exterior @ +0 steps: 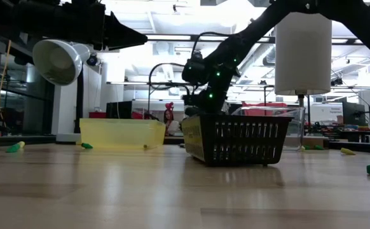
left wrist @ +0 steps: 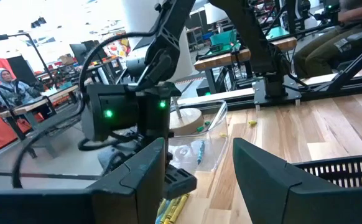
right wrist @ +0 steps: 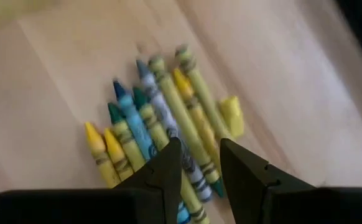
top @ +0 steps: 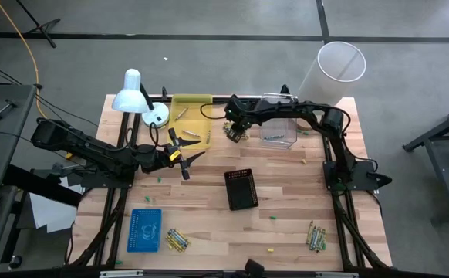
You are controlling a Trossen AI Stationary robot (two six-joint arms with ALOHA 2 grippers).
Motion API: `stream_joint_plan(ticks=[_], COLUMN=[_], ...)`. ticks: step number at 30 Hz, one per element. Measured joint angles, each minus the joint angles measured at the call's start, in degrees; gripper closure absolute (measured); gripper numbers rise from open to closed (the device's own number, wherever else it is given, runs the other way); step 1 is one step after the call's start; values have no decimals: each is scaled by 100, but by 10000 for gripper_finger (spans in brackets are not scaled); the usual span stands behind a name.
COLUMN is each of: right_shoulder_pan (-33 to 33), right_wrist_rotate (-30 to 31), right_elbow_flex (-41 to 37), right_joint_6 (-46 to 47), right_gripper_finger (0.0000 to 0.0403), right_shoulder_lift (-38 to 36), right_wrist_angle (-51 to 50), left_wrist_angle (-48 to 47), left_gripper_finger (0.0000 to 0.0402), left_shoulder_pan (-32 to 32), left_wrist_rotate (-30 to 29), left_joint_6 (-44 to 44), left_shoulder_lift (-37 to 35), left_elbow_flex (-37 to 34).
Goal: Sort crayons
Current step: Put the gray crayon into the yellow transparent bin
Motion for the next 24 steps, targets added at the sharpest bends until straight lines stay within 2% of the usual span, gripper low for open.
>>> stream_joint_plan(ticks=[10,24], right_shoulder_pan=[107,311], right_wrist_rotate=[20,-128], right_elbow_flex=[2,-7], right_joint_6=[-169,-1080], right_gripper_finger=[300,300], right_shoulder_lift=[119,139], right_wrist_angle=[88,67], left_wrist_angle=[-25,-134], left_gripper_finger=[227,227], left_shoulder_pan=[0,0], left_wrist_rotate=[-17,-22], left_joint_6=[-7,-13], left_shoulder_lift=[0,0], left_elbow_flex=[0,0])
